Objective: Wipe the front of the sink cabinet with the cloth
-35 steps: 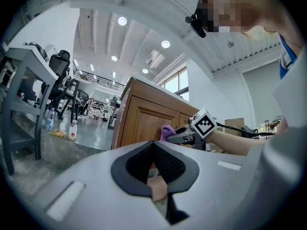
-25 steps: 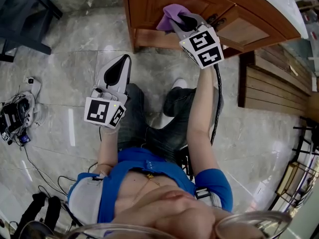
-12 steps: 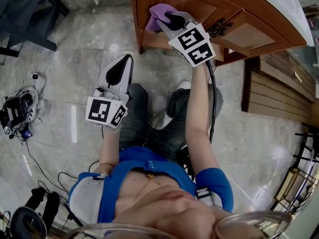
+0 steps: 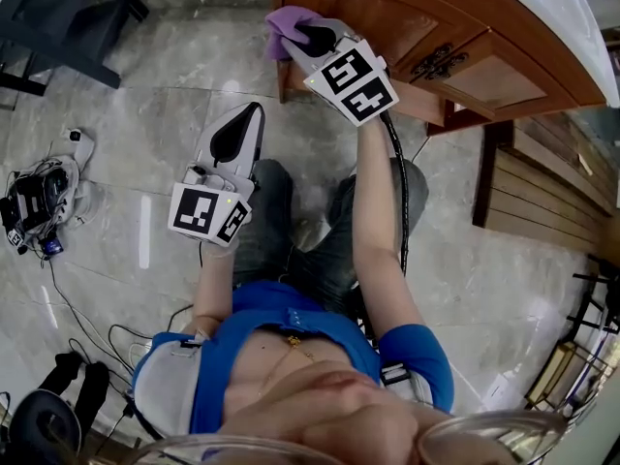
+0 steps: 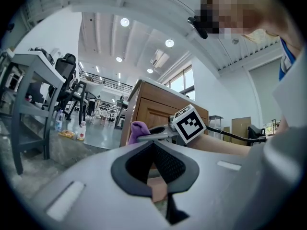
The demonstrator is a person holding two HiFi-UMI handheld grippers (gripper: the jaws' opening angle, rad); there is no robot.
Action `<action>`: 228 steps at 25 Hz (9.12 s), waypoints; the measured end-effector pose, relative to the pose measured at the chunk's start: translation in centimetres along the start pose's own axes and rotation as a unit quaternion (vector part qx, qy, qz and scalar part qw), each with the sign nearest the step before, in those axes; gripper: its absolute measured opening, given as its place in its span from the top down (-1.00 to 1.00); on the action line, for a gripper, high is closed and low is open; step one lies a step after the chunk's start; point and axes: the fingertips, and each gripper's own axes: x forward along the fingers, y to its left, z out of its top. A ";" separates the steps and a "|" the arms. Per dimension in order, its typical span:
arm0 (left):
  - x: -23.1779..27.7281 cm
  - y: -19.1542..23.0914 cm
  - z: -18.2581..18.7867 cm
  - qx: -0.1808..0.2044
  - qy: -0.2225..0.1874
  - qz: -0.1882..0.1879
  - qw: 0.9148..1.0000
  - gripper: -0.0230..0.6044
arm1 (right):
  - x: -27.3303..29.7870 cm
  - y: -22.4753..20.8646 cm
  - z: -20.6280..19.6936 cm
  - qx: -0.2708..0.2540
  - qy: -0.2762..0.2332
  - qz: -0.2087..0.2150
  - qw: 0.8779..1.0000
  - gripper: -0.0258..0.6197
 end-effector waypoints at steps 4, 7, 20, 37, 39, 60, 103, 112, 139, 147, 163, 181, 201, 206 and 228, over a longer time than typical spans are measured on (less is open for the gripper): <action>-0.1 0.1 0.2 0.002 -0.001 0.001 1.000 0.93 | 0.0 0.1 0.1 -0.001 -0.004 -0.002 1.000 0.74; 0.0 0.0 0.1 0.001 0.000 -0.002 1.000 0.93 | 0.0 0.1 0.1 0.000 -0.014 -0.008 1.000 0.74; -0.2 0.5 -0.1 -0.002 0.001 0.006 1.000 0.93 | 2.0 1.5 -3.0 0.008 0.012 0.000 1.000 0.74; -0.3 0.7 -0.3 -0.005 0.002 0.008 1.000 0.93 | 3.2 2.3 -5.8 0.009 0.040 0.005 0.999 0.74; -0.3 0.6 -0.3 -0.005 0.002 0.007 1.000 0.93 | 2.7 2.1 -6.0 0.012 0.043 0.003 0.999 0.74; 1.1 -1.7 -1.7 -0.016 0.010 -0.029 0.999 0.93 | -2.9 -1.6 -10.4 0.033 0.079 -0.049 0.995 0.74; -2.5 -6.6 -4.3 -0.015 0.039 -0.074 0.996 0.95 | -24.8 1.6 -7.1 0.099 0.028 -0.227 0.968 0.74; 3.7 -18.2 0.1 0.042 0.000 -0.077 0.996 0.95 | -36.5 -2.9 -7.9 0.069 -0.045 -0.230 0.970 0.74; 21.4 -23.1 2.2 0.069 -0.012 -0.015 0.997 0.93 | -34.2 -13.6 -7.7 0.025 -0.072 -0.183 0.980 0.74; 20.4 -22.8 1.4 0.078 0.001 -0.037 0.996 0.93 | -29.7 -13.9 -4.9 -0.018 -0.076 -0.186 0.979 0.74; 22.0 -23.2 0.4 0.083 0.008 -0.054 0.995 0.93 | -29.5 -15.5 -4.8 -0.016 -0.074 -0.216 0.974 0.74; 23.8 -27.7 0.0 0.078 0.002 -0.109 0.991 0.93 | -37.1 -19.3 -9.4 0.015 -0.032 -0.280 0.959 0.74; 24.6 -28.4 -1.3 0.074 0.019 -0.132 0.988 0.93 | -45.9 -23.8 -15.1 0.060 -0.002 -0.363 0.930 0.73; 24.4 -28.3 -1.4 0.075 0.019 -0.134 0.988 0.93 | -46.4 -23.8 -15.5 0.061 -0.010 -0.365 0.929 0.73; 24.2 -28.5 -1.7 0.084 0.025 -0.136 0.987 0.93 | -45.0 -23.0 -20.9 0.109 0.010 -0.371 0.922 0.73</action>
